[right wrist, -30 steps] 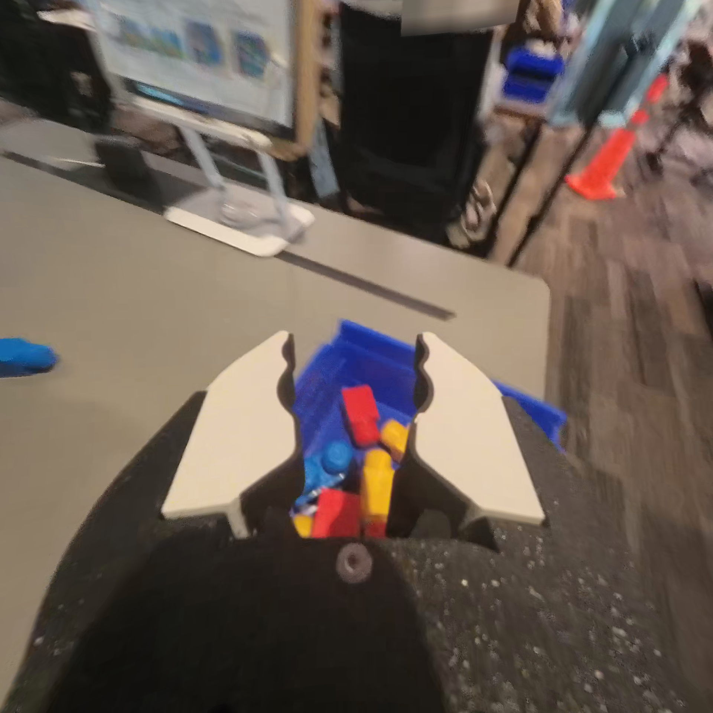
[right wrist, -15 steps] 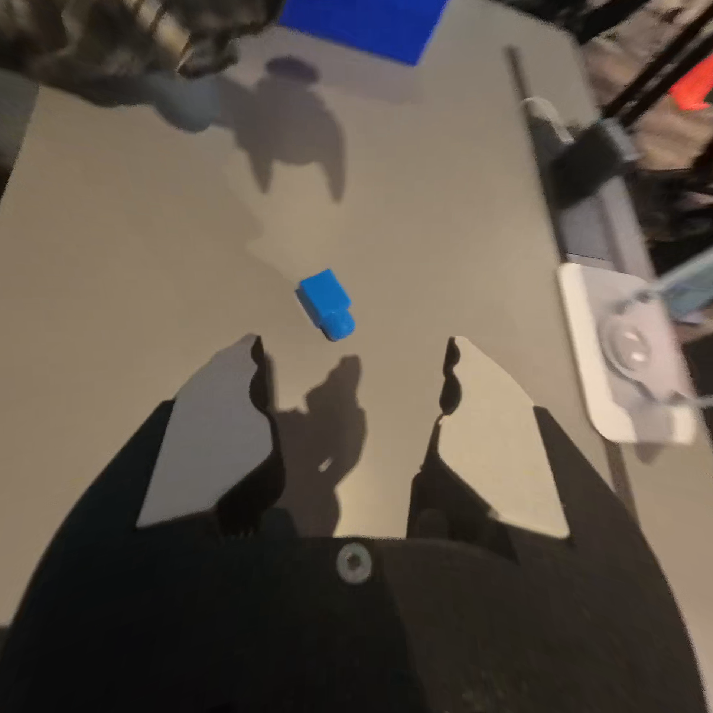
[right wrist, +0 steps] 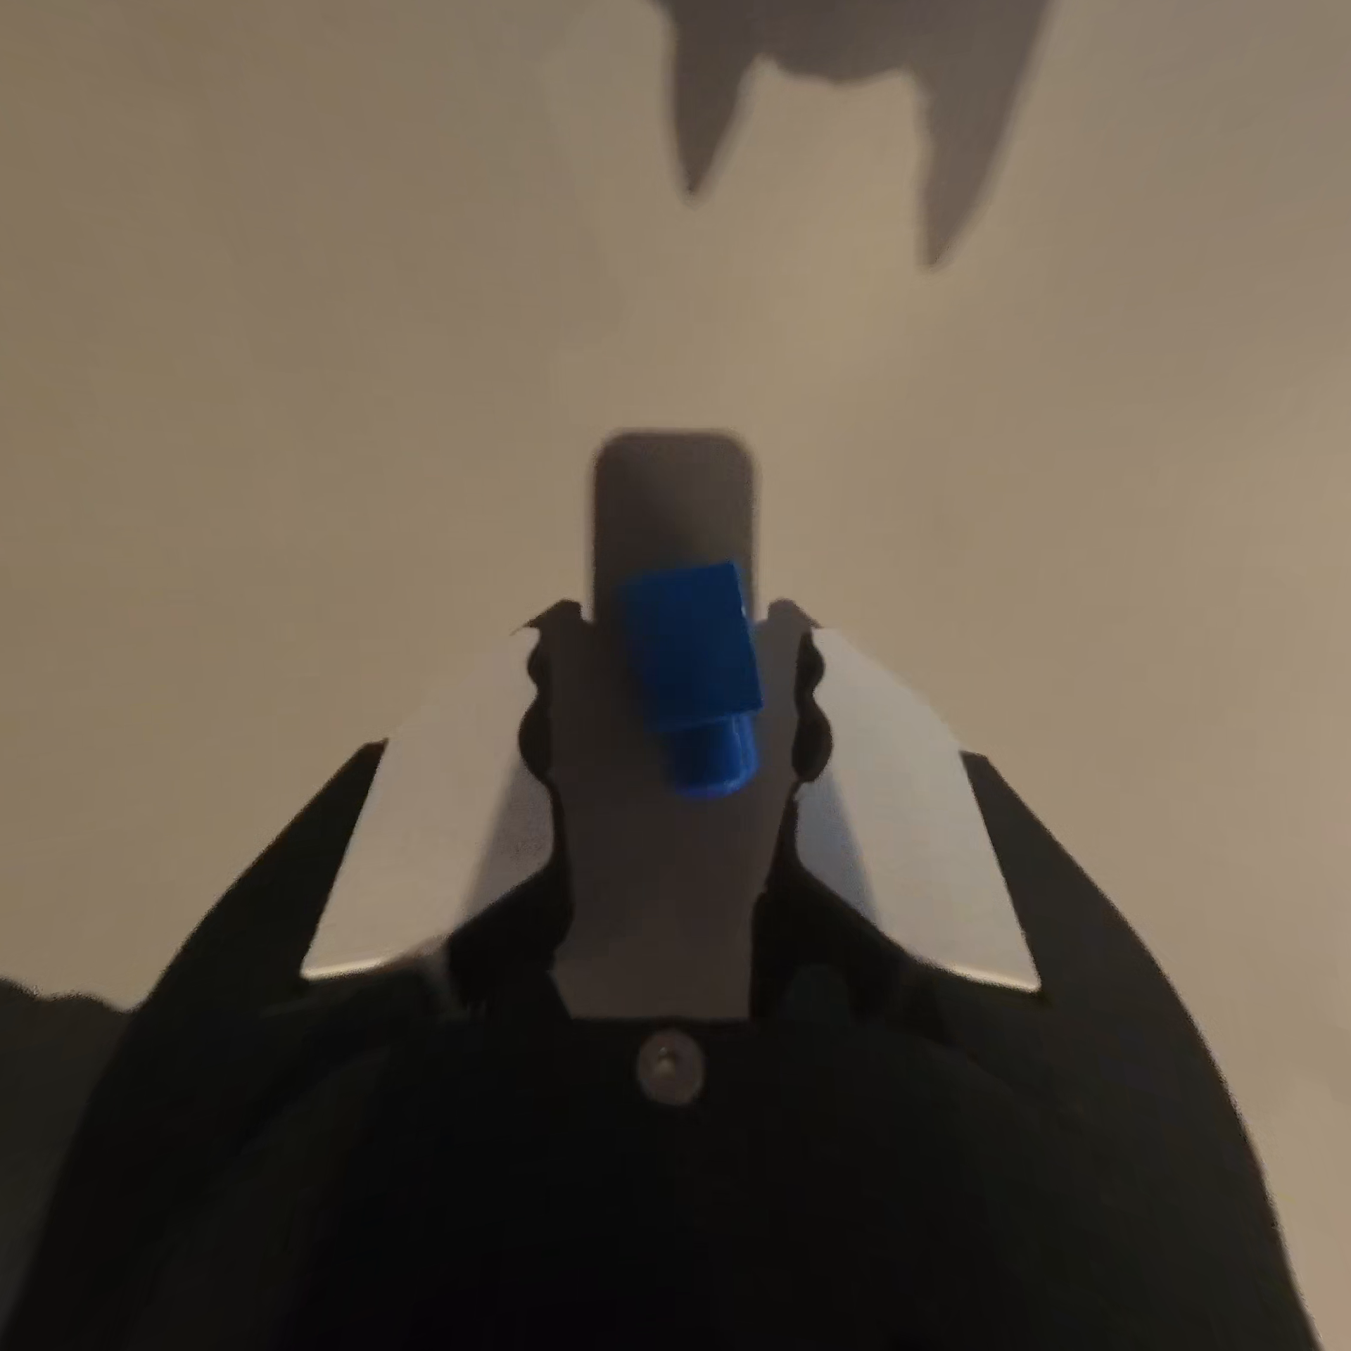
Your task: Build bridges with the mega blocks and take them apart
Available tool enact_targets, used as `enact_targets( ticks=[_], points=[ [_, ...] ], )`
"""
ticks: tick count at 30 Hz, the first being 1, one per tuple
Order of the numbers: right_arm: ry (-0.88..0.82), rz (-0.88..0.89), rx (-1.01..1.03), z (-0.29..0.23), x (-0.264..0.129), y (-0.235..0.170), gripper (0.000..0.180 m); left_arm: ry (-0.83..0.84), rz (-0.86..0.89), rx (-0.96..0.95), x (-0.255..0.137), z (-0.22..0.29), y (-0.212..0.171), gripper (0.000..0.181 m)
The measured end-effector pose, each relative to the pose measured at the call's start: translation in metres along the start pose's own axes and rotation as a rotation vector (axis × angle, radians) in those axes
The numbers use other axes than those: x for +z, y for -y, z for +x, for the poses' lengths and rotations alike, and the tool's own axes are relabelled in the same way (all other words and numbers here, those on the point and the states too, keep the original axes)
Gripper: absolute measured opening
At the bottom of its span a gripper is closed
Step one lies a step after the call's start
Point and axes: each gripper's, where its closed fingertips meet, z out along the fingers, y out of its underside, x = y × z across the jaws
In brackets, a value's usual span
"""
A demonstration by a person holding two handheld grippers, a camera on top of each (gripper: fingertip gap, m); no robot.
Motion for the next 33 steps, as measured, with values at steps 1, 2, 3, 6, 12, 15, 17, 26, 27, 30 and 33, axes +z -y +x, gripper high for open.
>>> enact_targets(
  ticks=[1,2,3,6,12,15,17,26,27,30,33],
  points=[
    [0.004,-0.023,-0.009,0.001,0.005,-0.003,0.054,0.0,-0.002,-0.001,0.001,0.0,-0.001,0.061],
    [-0.003,-0.037,-0.018,0.004,0.008,-0.004,0.037,-0.001,-0.004,-0.002,0.002,0.0,-0.001,0.061],
    [0.0,-0.027,0.001,0.005,0.008,-0.002,0.036,-0.003,-0.007,-0.004,0.002,0.0,-0.002,0.061],
    [-0.085,-0.019,0.104,0.014,-0.015,0.0,0.036,-0.005,-0.009,0.001,0.002,0.001,-0.002,0.061],
    [-0.522,0.064,0.395,0.024,-0.178,-0.038,0.035,-0.015,-0.01,0.01,0.003,0.008,0.001,0.06],
    [-0.761,0.003,0.635,0.006,-0.272,-0.113,0.035,-0.022,-0.016,0.019,0.006,0.012,0.002,0.06],
    [-0.88,-0.032,0.796,-0.019,-0.318,-0.166,0.036,-0.024,-0.026,0.027,0.008,0.015,0.001,0.06],
    [-0.964,-0.111,1.214,-0.103,-0.332,-0.312,0.036,-0.029,-0.059,0.03,0.014,0.019,-0.007,0.06],
    [-0.961,-0.123,1.225,-0.105,-0.327,-0.32,0.037,-0.029,-0.065,0.03,0.015,0.019,-0.008,0.06],
    [-0.937,-0.081,1.249,-0.105,-0.31,-0.33,0.055,-0.021,-0.076,0.039,0.014,0.019,-0.01,0.06],
    [-0.96,-0.038,1.213,-0.099,-0.312,-0.32,0.079,-0.009,-0.076,0.043,0.012,0.016,-0.009,0.06]
  ],
)
